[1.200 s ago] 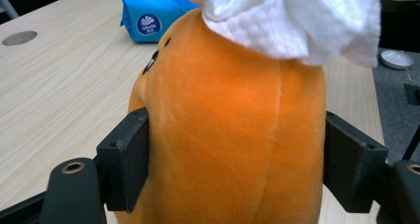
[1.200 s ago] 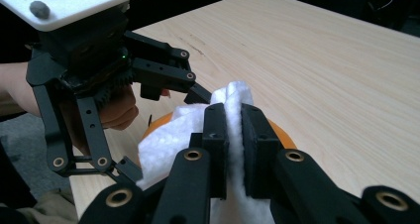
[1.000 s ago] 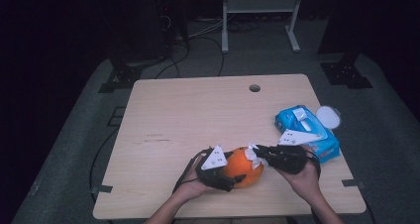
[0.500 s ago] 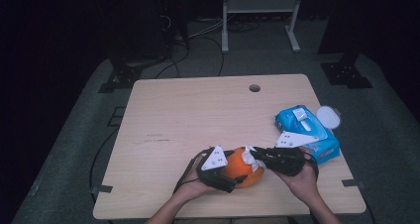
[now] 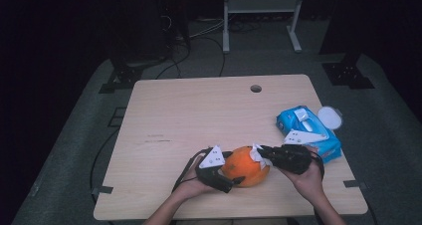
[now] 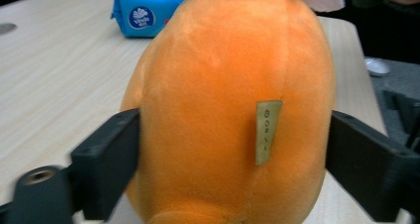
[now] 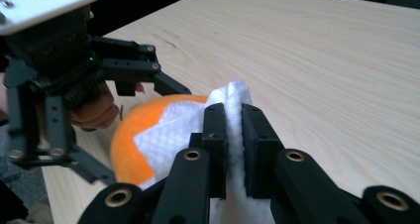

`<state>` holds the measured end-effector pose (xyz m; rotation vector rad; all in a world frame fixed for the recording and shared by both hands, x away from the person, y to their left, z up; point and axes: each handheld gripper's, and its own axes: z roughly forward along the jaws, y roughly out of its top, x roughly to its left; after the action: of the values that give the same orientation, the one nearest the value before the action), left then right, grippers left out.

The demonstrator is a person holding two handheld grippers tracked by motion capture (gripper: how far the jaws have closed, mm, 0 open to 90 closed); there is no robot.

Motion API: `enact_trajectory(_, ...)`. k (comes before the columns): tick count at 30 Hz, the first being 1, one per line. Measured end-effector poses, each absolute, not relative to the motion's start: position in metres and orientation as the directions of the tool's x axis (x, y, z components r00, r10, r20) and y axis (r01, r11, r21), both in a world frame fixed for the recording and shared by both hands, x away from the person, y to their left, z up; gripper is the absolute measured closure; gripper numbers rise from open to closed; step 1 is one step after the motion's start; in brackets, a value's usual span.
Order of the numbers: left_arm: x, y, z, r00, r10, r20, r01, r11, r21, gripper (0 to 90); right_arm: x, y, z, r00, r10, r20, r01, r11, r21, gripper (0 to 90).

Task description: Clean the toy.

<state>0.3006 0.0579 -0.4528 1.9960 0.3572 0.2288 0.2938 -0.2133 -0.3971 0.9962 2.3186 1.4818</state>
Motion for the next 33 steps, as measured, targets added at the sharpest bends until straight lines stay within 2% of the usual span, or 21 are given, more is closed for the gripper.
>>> enact_trajectory(5, 0.301, 0.057, -0.454, 0.932, 0.362, 0.000, 0.157, -0.406, 0.900, 14.8, 0.285, -0.201, -0.389, -0.786, 0.597, 0.160, 0.392, 0.281, 0.876, 81.2)
enact_trajectory(6, 0.302, 0.057, -0.453, 0.930, 0.368, -0.003, 0.164, -0.407, 0.898, 14.8, 0.280, -0.192, -0.386, -0.808, 0.579, 0.112, 0.351, 0.319, 0.880, 80.7)
enact_trajectory(8, 0.302, 0.058, -0.453, 0.928, 0.372, -0.012, 0.173, -0.404, 0.898, 16.3, 0.279, -0.189, -0.385, -0.809, 0.582, 0.085, 0.336, 0.339, 0.879, 80.7)
enact_trajectory(12, 0.302, 0.058, -0.454, 0.928, 0.370, -0.034, 0.183, -0.375, 0.909, 16.4, 0.287, -0.202, -0.390, -0.783, 0.613, 0.105, 0.369, 0.322, 0.872, 80.8)
enact_trajectory(14, 0.301, 0.056, -0.457, 0.938, 0.346, -0.011, 0.149, -0.374, 0.915, 13.9, 0.292, -0.210, -0.395, -0.773, 0.617, 0.150, 0.403, 0.295, 0.866, 80.8)
enact_trajectory(17, 0.301, 0.054, -0.460, 0.940, 0.341, 0.009, 0.125, -0.369, 0.921, 10.5, 0.293, -0.214, -0.398, -0.763, 0.630, 0.146, 0.410, 0.297, 0.862, 80.7)
enact_trajectory(23, 0.305, 0.053, -0.466, 0.932, 0.361, -0.003, 0.138, -0.349, 0.927, 4.3, 0.294, -0.212, -0.399, -0.761, 0.631, 0.150, 0.413, 0.293, 0.863, 80.7)
enact_trajectory(25, 0.304, 0.053, -0.466, 0.934, 0.357, -0.007, 0.141, -0.349, 0.927, 6.6, 0.293, -0.210, -0.398, -0.763, 0.630, 0.144, 0.408, 0.296, 0.864, 80.7)
enact_trajectory(30, 0.300, 0.054, -0.454, 0.926, 0.377, -0.001, 0.149, -0.365, 0.919, 22.7, 0.291, -0.207, -0.395, -0.765, 0.630, 0.137, 0.398, 0.294, 0.869, 80.7)
enact_trajectory(33, 0.298, 0.059, -0.437, 0.929, 0.370, 0.000, 0.137, -0.343, 0.930, 26.2, 0.293, -0.212, -0.392, -0.756, 0.637, 0.150, 0.401, 0.270, 0.876, 80.7)
